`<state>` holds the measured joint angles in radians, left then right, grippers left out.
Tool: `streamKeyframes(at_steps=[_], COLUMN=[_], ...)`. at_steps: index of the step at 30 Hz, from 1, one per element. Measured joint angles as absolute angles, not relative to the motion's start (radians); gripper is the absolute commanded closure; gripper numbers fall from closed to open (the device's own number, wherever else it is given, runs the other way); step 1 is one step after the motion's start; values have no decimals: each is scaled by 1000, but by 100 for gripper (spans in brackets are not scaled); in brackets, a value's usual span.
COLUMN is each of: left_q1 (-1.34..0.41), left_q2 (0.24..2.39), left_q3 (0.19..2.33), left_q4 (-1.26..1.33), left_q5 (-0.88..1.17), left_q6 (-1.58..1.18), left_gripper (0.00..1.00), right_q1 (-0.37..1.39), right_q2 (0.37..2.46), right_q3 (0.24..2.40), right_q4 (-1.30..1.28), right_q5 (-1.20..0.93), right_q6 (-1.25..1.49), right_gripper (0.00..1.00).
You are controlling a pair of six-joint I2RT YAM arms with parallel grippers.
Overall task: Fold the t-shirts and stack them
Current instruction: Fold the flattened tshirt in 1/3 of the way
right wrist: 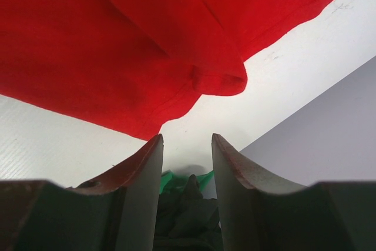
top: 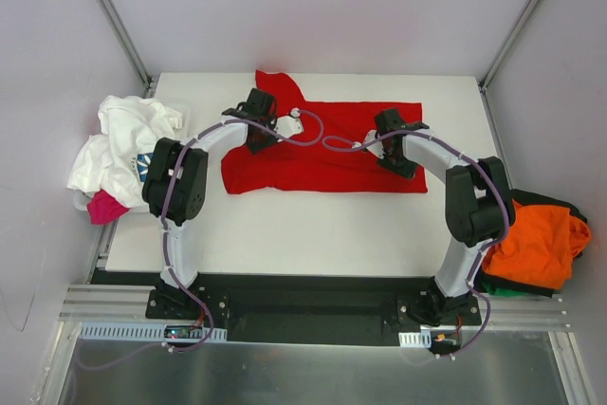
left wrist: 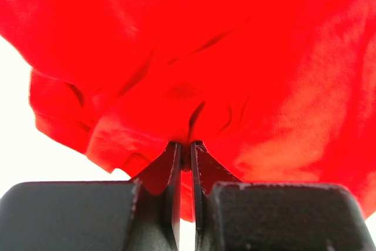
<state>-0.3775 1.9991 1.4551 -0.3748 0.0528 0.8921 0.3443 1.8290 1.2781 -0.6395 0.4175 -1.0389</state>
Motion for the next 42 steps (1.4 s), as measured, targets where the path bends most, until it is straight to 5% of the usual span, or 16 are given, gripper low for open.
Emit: streamKeyframes(at_steps=[10, 11, 14, 17, 19, 31, 34, 42], left_q1=[-377, -377, -377, -377, -377, -377, -367, -312], left_q2=[2027, 2034, 2062, 2096, 2111, 2115, 2093, 2107], left_q3=[1615, 1628, 1661, 1688, 1697, 1686, 1678, 1839], left_q4=[-371, -371, -369, -369, -371, -368, -352, -319], left_q5=[75, 75, 74, 71, 70, 42, 34, 17], left_q6=[866, 863, 859, 852, 848, 837, 825, 768], left_gripper=[97, 79, 52, 45, 27, 10, 1, 1], right_q1=[344, 344, 344, 344, 344, 344, 338, 260], right_q2=[1829, 1829, 1829, 1829, 1829, 1829, 1830, 1895], right_q3=[1262, 1262, 1262, 1262, 1262, 1262, 1276, 1520], right_q4=[-635, -634, -633, -632, -632, -617, -596, -537], right_q5=[418, 418, 418, 418, 418, 432, 447, 442], right_q6=[-1036, -1036, -1035, -1033, -1033, -1031, -1021, -936], right_gripper=[58, 59, 59, 59, 59, 55, 42, 18])
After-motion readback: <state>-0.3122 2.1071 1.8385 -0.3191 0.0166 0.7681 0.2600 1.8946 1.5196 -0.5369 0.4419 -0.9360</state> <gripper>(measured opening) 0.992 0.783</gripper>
